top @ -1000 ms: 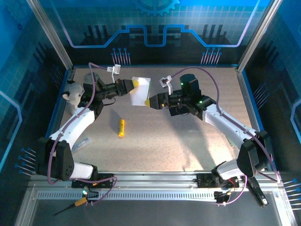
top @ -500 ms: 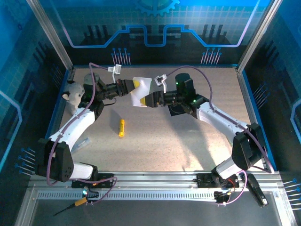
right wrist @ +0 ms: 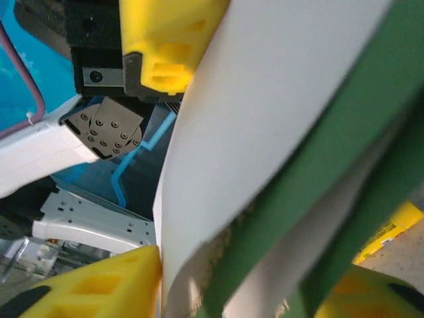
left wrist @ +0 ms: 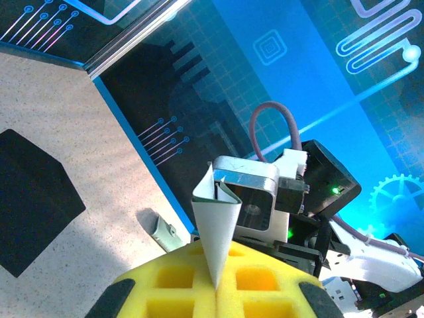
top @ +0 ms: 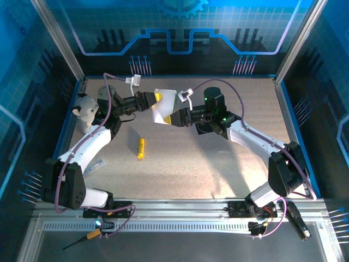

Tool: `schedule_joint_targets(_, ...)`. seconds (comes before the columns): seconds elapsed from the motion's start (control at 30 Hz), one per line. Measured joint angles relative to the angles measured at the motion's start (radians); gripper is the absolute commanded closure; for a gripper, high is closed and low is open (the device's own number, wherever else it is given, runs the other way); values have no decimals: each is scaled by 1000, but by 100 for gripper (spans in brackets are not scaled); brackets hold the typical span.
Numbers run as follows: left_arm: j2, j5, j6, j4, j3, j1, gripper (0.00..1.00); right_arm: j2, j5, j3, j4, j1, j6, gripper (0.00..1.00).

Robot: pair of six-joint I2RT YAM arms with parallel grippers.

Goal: Place the letter into the envelope and seal it

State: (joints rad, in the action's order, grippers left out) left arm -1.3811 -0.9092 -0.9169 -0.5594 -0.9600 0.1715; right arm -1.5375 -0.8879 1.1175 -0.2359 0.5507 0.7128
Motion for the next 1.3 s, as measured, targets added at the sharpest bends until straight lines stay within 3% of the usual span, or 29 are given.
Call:
schedule_joint_targets(0.13,0,0,12,18,0,0,82,4,-11,-13,-5,0,6,71)
schedule_joint_targets(0.33,0,0,58,65,-2,0,52,8,-23,-32,-52,-2,40,72)
schedule_joint_targets(0.5,0,-5,109,133,-6,-3,44,8,-41,-56,-119,-11,90,73)
schedule_joint_targets(0.97,45,-147,210,217,-6,-68,44,8,-128,-85,-338,-17,280,73)
schedule_joint_targets(1.1,47,-193,159,127,-3,-73,41,7,-143,-91,-369,-17,306,73)
schedule_joint_targets(1.3,29,-244,-45,-192,38,-108,40,-9,-154,-92,-454,-17,374,74)
